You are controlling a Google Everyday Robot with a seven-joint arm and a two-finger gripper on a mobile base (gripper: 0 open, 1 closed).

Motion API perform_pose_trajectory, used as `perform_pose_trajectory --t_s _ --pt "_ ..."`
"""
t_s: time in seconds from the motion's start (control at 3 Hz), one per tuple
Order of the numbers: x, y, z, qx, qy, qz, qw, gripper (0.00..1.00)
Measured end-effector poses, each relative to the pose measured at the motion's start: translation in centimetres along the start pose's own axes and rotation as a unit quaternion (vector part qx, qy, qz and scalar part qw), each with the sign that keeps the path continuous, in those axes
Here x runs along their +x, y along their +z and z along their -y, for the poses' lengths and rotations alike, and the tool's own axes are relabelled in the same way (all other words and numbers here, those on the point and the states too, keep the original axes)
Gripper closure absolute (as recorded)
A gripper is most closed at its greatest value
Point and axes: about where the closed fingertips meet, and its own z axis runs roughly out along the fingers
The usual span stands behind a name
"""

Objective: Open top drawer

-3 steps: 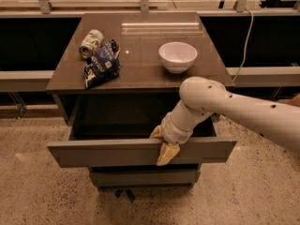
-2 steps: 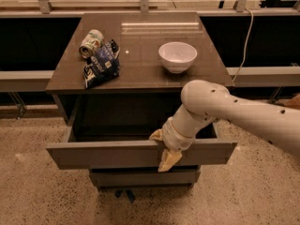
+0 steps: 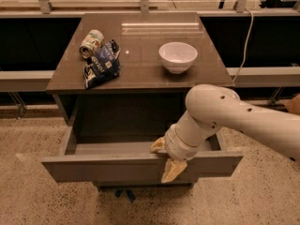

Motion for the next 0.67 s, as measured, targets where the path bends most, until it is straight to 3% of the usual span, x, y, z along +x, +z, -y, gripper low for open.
perform_pose_trajectory --t_s 0.67 --pt "-2.5 -2.3 -3.7 0.008 -0.029 -0.013 0.9995 0.44"
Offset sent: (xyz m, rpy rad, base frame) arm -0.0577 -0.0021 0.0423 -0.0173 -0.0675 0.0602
